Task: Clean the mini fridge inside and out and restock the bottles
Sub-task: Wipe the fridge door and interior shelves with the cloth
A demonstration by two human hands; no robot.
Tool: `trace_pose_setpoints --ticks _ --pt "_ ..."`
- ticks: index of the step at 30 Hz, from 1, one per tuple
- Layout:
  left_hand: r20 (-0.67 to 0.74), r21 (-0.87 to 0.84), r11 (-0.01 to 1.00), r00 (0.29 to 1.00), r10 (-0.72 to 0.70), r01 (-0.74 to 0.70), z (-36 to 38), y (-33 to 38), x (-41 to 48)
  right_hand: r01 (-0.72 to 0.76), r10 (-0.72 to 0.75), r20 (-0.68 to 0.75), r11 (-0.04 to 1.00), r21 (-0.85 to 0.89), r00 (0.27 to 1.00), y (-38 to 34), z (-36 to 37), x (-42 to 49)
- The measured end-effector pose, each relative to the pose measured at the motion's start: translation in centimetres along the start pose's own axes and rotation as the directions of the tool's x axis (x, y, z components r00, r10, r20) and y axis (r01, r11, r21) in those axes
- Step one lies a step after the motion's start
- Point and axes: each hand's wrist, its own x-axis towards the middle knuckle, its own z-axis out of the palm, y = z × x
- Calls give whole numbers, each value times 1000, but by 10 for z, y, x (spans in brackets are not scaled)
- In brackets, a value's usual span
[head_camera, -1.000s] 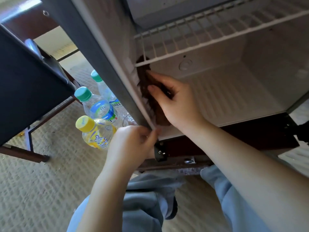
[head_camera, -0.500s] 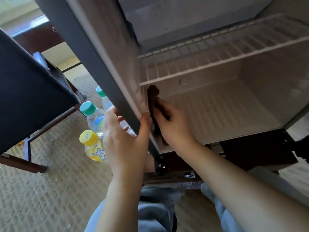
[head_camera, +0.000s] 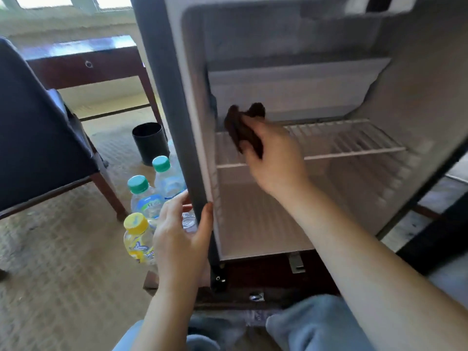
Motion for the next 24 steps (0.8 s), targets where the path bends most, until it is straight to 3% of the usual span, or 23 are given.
trace_pose_setpoints --ticks 2,4,6,11,15,18,21,24 --pt "2 22 1000 1000 -5 5 1 -2 1 105 -56 223 971 -215 973 -3 11 12" --pt "-6 29 999 1000 -12 12 1 -2 1 59 34 422 977 -205 906 -4 8 29" --pt "-4 18 1000 1000 -13 13 2 -1 1 4 80 518 987 -160 852 -3 2 37" --pt "-8 12 1000 1000 -12 13 2 1 -1 11 24 362 995 -95 932 -7 -11 -3" --pt "-17 22 1000 1000 -4 4 2 2 1 54 -41 331 998 -32 943 -4 -21 -14" --pt "-15 6 1000 1000 -19 19 4 0 0 1 48 385 992 -127 922 -2 -5 5" --pt "-93 -6 1000 996 3 -4 4 5 -5 69 68 508 967 -246 859 2 15 31" --pt "-192 50 986 967 166 -159 3 22 -13 77 74 610 973 -218 789 2 16 51"
